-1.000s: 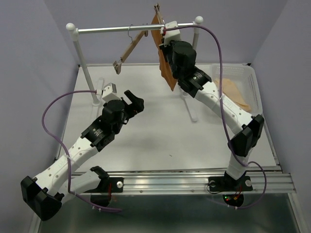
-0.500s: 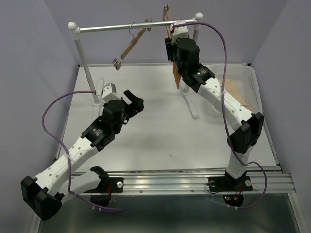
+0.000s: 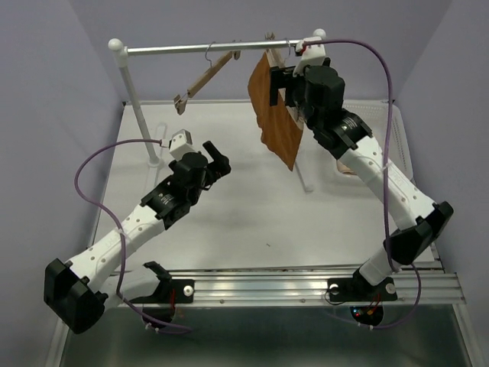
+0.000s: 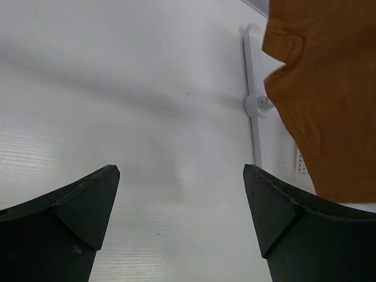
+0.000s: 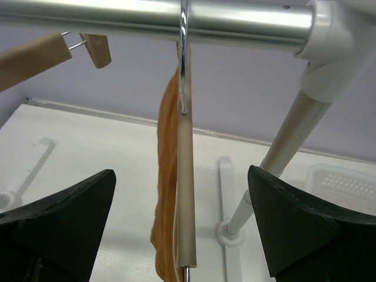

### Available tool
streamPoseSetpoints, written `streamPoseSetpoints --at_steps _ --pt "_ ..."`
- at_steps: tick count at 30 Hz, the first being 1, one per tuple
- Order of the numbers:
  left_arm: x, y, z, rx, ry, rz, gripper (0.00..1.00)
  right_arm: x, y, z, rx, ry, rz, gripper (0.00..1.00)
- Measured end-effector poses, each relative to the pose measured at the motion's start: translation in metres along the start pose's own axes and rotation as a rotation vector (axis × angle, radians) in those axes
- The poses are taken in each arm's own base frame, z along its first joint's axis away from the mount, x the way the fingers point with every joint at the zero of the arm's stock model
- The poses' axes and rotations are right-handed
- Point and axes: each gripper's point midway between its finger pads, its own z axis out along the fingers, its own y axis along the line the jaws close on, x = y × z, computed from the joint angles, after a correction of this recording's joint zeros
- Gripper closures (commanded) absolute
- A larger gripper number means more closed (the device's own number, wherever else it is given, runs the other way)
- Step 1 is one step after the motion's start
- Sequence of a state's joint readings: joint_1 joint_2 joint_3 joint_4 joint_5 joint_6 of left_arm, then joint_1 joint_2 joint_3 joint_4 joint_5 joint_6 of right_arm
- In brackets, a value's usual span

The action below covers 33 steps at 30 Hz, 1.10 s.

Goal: Clip the underwear to the hanger

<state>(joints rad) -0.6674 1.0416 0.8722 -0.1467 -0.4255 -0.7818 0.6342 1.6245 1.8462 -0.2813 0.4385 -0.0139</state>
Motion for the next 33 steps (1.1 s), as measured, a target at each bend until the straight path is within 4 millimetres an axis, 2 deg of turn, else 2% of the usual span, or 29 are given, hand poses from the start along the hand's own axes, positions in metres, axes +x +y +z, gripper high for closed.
streamPoseSetpoints --at_steps 7,11,14,18,22,24,26,29,31,33 --pt "0.008 0.007 0.026 -0.046 0.046 0.025 0.01 -0.01 -0.023 -0.066 -0.023 -0.001 0.099 0.0" --pt "0.016 0.014 0.045 -0.067 0.097 0.03 0.01 -0.01 -0.029 -0.094 -0.057 -0.001 0.115 0.0" --pt "0.023 0.016 0.056 -0.074 0.133 0.043 0.01 -0.021 -0.029 -0.11 -0.097 -0.031 0.126 0.0" --pt "0.024 0.008 0.062 -0.053 0.156 0.059 0.01 -0.029 -0.029 -0.114 -0.114 -0.048 0.118 0.0" --pt "0.02 -0.002 0.066 -0.025 0.156 0.066 0.01 -0.045 -0.03 -0.102 -0.078 -0.071 0.112 0.0" --pt "0.018 -0.006 0.068 -0.013 0.157 0.067 0.01 -0.054 -0.039 -0.096 -0.017 -0.091 0.117 0.0" --pt "0.018 -0.005 0.069 -0.014 0.159 0.067 0.01 -0.057 -0.05 -0.094 0.045 -0.097 0.12 0.0" --pt "0.013 0.001 0.072 -0.019 0.16 0.056 0.01 -0.055 -0.079 -0.094 0.165 -0.101 0.13 0.0" --pt "0.005 0.009 0.075 -0.034 0.151 0.042 0.01 -0.046 -0.109 -0.097 0.264 -0.093 0.149 0.0" --pt "0.0 0.016 0.077 -0.048 0.143 0.034 0.01 -0.026 -0.146 -0.104 0.361 -0.07 0.177 0.0"
